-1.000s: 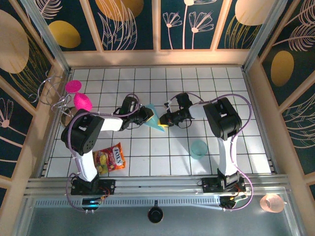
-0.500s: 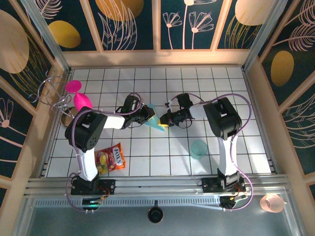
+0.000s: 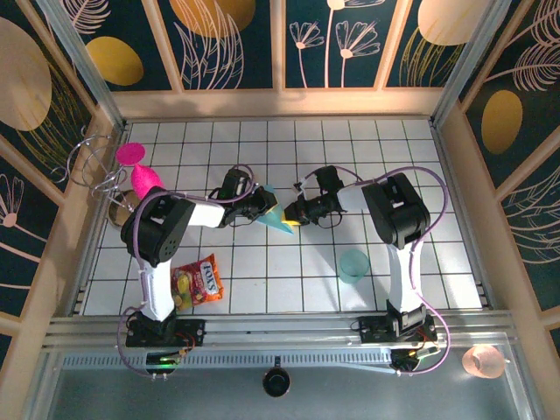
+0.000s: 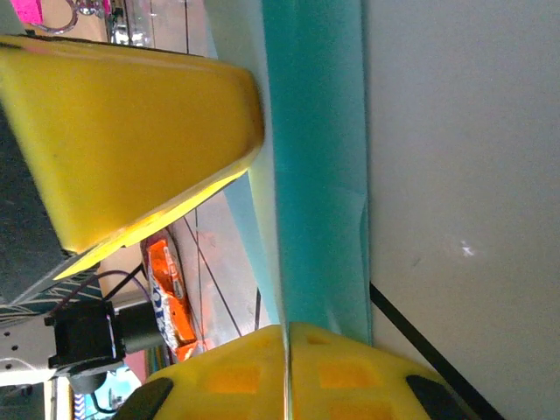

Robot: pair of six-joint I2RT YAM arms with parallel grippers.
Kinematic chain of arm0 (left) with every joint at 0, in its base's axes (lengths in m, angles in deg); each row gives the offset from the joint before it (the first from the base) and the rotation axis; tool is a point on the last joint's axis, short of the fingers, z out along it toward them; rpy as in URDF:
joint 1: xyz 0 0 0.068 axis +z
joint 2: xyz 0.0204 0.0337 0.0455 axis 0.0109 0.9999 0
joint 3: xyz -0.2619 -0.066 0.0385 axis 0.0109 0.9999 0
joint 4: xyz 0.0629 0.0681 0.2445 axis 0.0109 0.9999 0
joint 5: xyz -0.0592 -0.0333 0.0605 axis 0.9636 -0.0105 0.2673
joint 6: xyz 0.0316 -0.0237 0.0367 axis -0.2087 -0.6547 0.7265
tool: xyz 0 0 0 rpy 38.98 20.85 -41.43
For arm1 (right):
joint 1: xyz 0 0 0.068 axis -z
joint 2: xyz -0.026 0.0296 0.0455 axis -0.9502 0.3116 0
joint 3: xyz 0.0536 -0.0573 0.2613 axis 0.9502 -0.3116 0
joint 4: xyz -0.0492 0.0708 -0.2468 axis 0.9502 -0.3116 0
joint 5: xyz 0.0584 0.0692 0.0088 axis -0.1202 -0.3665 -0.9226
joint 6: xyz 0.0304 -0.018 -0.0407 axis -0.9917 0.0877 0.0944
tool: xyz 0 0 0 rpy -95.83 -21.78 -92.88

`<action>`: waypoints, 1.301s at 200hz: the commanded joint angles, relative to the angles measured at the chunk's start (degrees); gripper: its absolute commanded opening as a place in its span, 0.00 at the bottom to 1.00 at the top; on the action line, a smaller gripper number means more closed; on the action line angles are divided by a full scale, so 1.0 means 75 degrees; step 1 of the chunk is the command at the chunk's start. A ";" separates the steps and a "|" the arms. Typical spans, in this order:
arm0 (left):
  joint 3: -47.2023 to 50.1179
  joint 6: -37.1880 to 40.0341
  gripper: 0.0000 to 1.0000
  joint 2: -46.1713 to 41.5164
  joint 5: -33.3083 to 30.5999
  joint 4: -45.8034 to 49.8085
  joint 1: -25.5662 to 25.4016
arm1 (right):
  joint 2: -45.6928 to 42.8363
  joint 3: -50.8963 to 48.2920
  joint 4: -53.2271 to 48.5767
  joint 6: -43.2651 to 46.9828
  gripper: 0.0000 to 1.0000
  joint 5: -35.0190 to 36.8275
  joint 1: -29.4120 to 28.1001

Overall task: Fold a paper plane with a square sheet of paper (pick it up from the middle)
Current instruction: Fourth fold the wing at the center of the table.

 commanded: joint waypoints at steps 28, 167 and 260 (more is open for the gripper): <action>-0.0152 0.0167 0.10 0.0190 0.0048 0.0094 -0.0046 | -0.0151 -0.0287 -0.0283 -0.0062 0.20 0.0357 0.0159; -0.0395 0.0130 0.10 0.0181 -0.0013 0.0177 -0.0047 | -0.1642 -0.0344 -0.0817 0.1087 0.49 0.3363 -0.0344; -0.0420 0.0122 0.10 0.0228 -0.0009 0.0200 -0.0055 | -0.1218 0.0073 -0.1016 0.1599 0.45 0.3874 -0.0790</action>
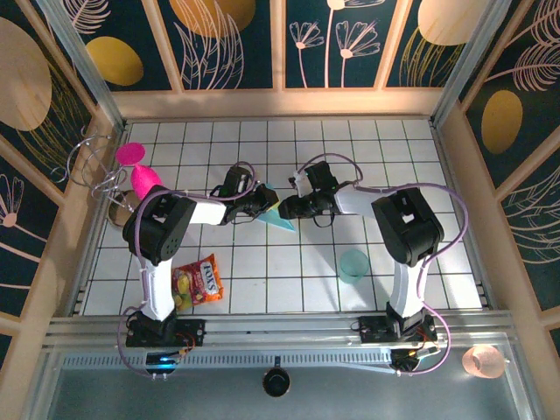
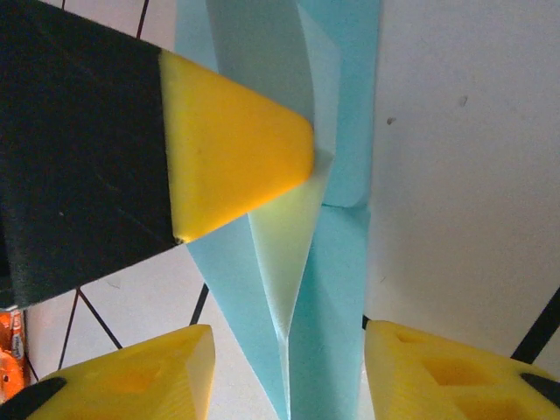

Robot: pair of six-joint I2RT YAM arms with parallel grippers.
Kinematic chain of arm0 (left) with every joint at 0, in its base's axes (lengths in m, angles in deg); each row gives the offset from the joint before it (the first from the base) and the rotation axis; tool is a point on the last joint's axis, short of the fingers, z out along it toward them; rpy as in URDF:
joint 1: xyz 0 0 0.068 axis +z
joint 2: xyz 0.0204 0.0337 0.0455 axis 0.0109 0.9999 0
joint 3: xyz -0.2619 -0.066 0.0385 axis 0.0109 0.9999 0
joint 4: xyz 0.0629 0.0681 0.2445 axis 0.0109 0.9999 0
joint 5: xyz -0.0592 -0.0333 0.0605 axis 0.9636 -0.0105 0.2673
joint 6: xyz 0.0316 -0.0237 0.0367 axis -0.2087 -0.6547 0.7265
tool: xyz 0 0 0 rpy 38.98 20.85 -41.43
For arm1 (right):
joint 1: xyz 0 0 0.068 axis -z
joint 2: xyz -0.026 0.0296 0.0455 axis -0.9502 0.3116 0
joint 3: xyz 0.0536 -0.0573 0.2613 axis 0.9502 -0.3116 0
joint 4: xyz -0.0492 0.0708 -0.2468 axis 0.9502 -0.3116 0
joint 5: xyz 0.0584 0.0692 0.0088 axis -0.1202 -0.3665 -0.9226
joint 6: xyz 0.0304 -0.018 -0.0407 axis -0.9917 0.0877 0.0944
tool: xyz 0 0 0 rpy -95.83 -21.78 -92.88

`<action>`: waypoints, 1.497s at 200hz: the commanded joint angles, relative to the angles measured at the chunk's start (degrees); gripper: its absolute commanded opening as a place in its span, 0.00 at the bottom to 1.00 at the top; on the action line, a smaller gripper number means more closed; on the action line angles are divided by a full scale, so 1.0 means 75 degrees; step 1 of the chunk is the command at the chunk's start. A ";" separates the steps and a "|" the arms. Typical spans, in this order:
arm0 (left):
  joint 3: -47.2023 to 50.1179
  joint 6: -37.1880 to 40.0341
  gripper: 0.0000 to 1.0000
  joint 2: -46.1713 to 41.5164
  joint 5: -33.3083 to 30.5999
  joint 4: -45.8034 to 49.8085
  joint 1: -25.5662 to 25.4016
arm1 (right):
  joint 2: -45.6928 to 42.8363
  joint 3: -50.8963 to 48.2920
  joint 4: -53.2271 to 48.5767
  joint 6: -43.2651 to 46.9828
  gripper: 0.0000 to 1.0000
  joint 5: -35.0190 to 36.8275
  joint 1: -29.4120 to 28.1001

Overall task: Fold a paper plane with a square sheet of paper (pick it up from the middle)
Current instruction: Fourth fold the wing at the center of the table.

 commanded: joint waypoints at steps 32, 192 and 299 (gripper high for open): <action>-0.0139 0.0114 0.10 0.0109 -0.0025 0.0111 -0.0050 | 0.0408 0.0050 -0.0238 0.0125 0.37 -0.0004 0.0131; -0.0344 0.0406 0.10 -0.0258 -0.0197 0.0520 -0.0045 | 0.1008 0.0023 -0.0648 0.0109 0.22 -0.0049 0.0217; -0.0401 0.0572 0.10 -0.0284 -0.0377 0.0983 -0.0053 | 0.1228 0.0219 -0.0878 0.0079 0.22 0.0073 0.0164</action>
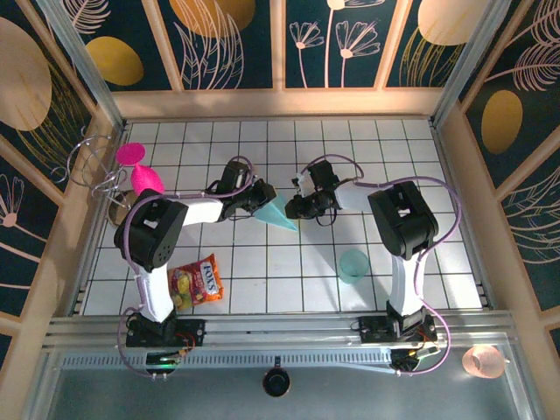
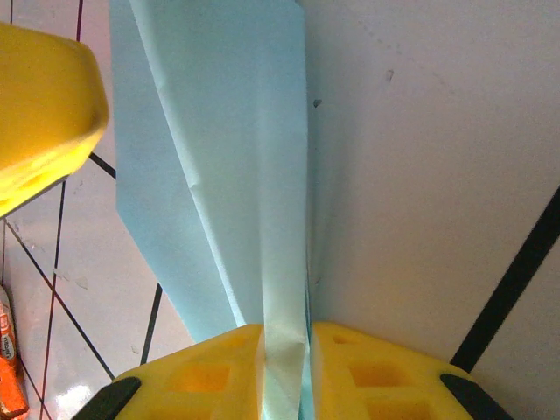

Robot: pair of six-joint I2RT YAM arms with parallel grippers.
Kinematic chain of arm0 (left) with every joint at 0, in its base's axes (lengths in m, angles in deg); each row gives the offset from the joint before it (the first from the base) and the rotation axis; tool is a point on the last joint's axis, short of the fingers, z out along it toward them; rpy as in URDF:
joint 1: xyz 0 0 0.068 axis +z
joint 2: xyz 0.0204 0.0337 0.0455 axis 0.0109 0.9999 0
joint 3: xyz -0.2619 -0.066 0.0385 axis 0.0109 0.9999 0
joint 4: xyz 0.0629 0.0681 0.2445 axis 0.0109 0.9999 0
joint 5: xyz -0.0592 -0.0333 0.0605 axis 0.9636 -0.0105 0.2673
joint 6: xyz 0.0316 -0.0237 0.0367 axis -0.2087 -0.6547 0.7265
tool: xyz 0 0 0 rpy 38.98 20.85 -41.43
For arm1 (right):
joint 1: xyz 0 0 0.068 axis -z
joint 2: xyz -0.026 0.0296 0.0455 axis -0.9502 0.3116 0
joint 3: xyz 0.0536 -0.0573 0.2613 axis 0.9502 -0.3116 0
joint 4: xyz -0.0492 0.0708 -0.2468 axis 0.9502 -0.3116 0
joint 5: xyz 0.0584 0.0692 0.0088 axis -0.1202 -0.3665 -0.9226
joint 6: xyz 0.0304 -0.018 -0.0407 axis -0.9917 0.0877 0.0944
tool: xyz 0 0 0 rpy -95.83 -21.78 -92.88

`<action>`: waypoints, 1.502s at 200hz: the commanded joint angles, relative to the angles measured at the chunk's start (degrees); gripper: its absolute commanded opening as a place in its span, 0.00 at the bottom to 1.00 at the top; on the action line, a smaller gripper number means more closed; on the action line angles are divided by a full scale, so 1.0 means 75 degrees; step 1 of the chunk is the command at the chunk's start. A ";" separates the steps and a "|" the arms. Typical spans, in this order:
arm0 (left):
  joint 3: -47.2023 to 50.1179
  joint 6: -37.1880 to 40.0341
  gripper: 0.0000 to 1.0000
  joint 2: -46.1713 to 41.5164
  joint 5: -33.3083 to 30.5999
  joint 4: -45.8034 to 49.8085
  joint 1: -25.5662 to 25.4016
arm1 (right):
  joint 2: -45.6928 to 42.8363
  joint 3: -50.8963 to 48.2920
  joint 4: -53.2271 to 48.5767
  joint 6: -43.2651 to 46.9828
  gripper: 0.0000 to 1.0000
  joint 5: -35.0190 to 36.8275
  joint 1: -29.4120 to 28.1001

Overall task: Fold a paper plane with a square sheet of paper (pick it up from the middle)
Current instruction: Fourth fold the wing at the center of the table.

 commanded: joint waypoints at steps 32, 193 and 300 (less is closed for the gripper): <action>-0.0391 0.0082 0.10 0.0509 0.0099 0.0254 -0.0059 | 0.0715 -0.0011 -0.0526 0.0046 0.23 0.0447 -0.0110; -0.0327 -0.0115 0.09 0.0791 -0.0248 0.0538 -0.0053 | 0.0961 0.0147 -0.0827 0.0127 0.23 0.0622 -0.0203; -0.0262 0.0045 0.09 0.0826 -0.0224 0.0734 -0.0059 | -0.0532 -0.0052 -0.0222 -0.0476 0.36 0.0117 0.0051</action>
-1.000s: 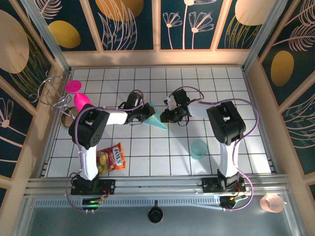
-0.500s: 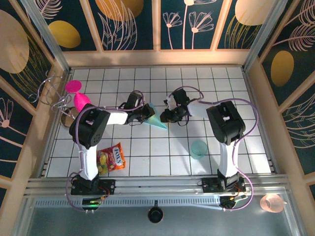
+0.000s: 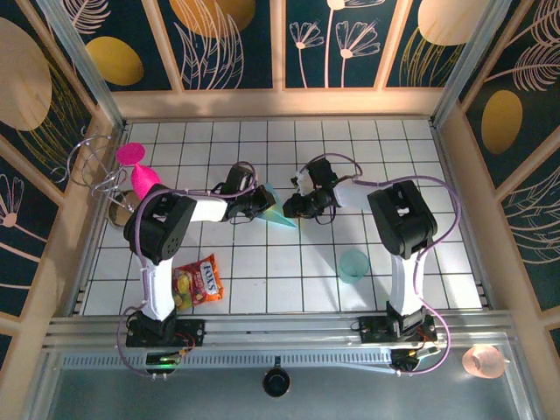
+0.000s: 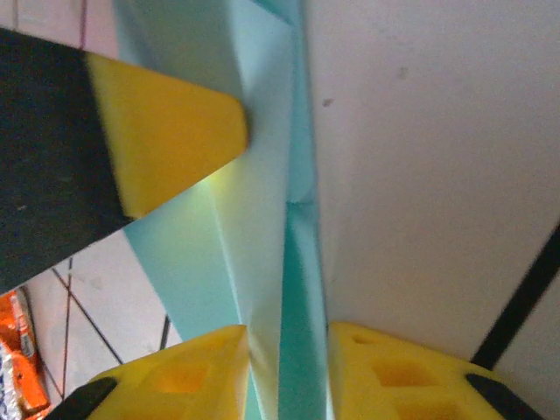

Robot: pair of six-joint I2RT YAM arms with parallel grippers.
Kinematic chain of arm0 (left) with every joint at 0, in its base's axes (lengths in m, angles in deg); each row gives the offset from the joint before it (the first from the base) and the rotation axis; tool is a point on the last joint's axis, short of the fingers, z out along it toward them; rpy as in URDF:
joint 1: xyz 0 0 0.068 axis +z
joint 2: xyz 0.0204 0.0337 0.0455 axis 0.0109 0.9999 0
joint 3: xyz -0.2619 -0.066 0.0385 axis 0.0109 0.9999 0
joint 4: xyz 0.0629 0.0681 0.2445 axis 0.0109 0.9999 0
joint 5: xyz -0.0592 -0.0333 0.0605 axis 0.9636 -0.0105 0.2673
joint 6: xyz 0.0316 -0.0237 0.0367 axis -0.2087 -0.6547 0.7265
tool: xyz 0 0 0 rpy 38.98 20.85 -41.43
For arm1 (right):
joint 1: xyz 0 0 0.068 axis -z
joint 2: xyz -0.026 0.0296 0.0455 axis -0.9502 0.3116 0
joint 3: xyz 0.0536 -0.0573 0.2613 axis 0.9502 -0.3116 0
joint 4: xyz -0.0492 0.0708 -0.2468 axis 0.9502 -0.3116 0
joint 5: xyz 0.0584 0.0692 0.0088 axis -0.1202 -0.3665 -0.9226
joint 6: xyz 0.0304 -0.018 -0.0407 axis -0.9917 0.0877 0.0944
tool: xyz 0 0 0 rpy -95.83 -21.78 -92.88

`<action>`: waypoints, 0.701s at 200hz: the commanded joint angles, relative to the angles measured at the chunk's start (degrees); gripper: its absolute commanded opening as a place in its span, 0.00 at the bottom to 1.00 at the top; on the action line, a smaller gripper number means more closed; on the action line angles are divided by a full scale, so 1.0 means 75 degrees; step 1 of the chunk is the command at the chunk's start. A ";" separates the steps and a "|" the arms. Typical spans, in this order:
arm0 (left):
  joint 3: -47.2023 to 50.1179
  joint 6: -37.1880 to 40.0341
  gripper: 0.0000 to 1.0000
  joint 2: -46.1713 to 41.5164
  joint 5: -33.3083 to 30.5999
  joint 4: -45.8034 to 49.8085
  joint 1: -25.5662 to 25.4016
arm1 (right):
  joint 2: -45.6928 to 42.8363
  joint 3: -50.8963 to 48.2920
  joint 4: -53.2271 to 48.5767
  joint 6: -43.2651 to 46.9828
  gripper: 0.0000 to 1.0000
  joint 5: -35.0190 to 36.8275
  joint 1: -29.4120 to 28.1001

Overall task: Fold a paper plane with a square sheet of paper (pick it up from the middle)
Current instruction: Fourth fold the wing at the center of the table.

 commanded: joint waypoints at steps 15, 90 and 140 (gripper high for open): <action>-0.0037 0.0101 0.09 0.0179 -0.0048 0.0289 -0.0056 | -0.0953 -0.0371 0.0274 -0.0333 0.37 0.0184 0.0124; -0.0032 0.0090 0.09 0.0167 -0.0039 0.0263 -0.0056 | -0.0469 -0.0052 0.0144 -0.0081 0.20 -0.0640 -0.0104; 0.0021 0.0090 0.09 0.0151 -0.0070 0.0296 -0.0046 | -0.0100 0.0036 0.0051 -0.0037 0.17 -0.0558 -0.0086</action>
